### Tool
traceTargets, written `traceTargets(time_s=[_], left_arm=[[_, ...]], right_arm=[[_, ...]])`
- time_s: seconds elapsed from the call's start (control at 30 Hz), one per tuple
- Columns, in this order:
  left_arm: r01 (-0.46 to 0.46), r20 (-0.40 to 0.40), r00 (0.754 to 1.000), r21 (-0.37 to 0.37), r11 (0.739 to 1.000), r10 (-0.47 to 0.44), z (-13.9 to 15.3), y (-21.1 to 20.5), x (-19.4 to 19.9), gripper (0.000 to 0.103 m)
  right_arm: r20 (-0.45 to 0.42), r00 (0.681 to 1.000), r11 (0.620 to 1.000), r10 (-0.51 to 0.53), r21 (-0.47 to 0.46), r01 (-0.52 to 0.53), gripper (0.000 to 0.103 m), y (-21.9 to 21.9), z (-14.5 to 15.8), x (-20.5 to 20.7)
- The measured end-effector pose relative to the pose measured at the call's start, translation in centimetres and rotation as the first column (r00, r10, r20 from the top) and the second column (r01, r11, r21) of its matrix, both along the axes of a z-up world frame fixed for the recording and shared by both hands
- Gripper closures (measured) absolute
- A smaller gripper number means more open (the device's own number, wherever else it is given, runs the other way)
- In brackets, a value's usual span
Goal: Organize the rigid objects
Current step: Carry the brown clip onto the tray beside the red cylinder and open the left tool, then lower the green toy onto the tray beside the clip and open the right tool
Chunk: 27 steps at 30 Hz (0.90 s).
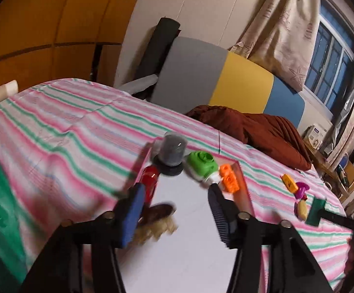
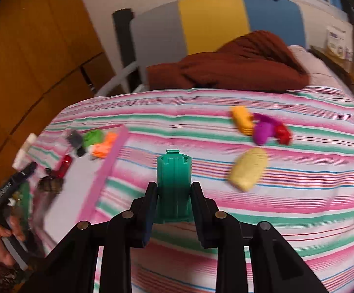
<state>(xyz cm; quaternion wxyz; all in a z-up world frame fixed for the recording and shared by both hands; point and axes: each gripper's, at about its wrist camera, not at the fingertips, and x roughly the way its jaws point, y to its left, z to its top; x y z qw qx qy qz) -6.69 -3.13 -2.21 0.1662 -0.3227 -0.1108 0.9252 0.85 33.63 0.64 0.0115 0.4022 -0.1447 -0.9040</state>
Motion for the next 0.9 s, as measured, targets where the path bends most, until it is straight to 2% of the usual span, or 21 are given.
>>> traceTargets(time_s=[0.17, 0.43, 0.67, 0.9], left_arm=[[0.025, 0.007, 1.000, -0.047, 0.999, -0.024, -0.8, -0.6, 2.9, 0.033], [0.076, -0.011, 0.997, -0.097, 0.992, -0.077, -1.1, -0.4, 5.2, 0.028], [0.078, -0.008, 0.997, -0.094, 0.993, -0.079, -1.5, -1.2, 6.3, 0.020], [0.048, 0.024, 0.999, -0.079, 0.996, -0.046, -2.3, -2.7, 6.3, 0.020]], right_arm=[[-0.004, 0.995, 0.993, 0.104, -0.052, -0.104, 0.076, -4.9, 0.2, -2.0], [0.019, 0.972, 0.968, 0.233, -0.098, -0.230, 0.076, -12.0, -0.4, -5.8], [0.045, 0.955, 0.955, 0.294, -0.056, -0.291, 0.076, -16.7, -1.5, -10.4], [0.095, 0.937, 0.939, 0.337, 0.034, -0.342, 0.076, -21.0, -2.9, -14.3]])
